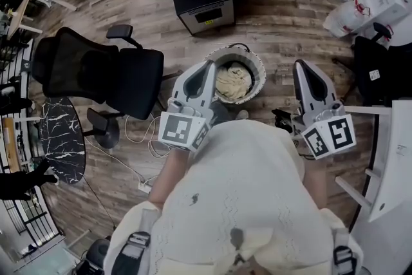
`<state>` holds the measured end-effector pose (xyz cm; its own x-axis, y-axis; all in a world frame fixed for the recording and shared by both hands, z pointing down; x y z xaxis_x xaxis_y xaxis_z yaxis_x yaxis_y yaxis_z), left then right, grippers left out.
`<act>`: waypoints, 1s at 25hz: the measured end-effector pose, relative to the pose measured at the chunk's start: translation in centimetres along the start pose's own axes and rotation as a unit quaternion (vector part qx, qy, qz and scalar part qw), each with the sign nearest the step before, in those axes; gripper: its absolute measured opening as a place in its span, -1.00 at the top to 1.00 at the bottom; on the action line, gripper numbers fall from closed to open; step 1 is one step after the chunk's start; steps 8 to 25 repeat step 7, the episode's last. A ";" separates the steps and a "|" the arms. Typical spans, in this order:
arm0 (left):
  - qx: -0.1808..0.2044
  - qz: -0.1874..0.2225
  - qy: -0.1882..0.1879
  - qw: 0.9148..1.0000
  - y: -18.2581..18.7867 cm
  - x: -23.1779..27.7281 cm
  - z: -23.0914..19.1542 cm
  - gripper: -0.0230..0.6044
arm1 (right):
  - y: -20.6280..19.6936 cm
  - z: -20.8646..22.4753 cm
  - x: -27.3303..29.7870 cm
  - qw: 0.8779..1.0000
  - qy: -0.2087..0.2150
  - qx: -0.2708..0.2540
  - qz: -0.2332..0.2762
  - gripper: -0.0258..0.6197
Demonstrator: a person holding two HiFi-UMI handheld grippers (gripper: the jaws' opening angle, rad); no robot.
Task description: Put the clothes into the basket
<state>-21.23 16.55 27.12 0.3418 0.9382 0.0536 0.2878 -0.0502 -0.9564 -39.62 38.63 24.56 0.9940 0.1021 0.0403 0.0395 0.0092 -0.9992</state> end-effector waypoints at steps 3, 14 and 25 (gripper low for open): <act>-0.006 -0.002 -0.003 1.000 -0.2 0.0 -0.2 0.86 | -0.1 0.1 0.1 1.000 0.003 0.000 -0.002 0.90; -0.010 0.001 -0.012 1.000 -0.5 0.3 -0.4 0.86 | -0.3 0.3 0.3 1.000 0.007 -0.003 -0.004 0.90; -0.010 0.001 -0.012 1.000 -0.5 0.3 -0.4 0.86 | -0.3 0.3 0.3 1.000 0.007 -0.003 -0.004 0.90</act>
Point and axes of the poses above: the fingertips, and each gripper's own axes: x forward along the fingers, z to its right, y out of its top, the point moved 10 cm from there along -x, backward along the fingers, and after that the axes turned 11 degrees about -x, right-handed, at the moved point
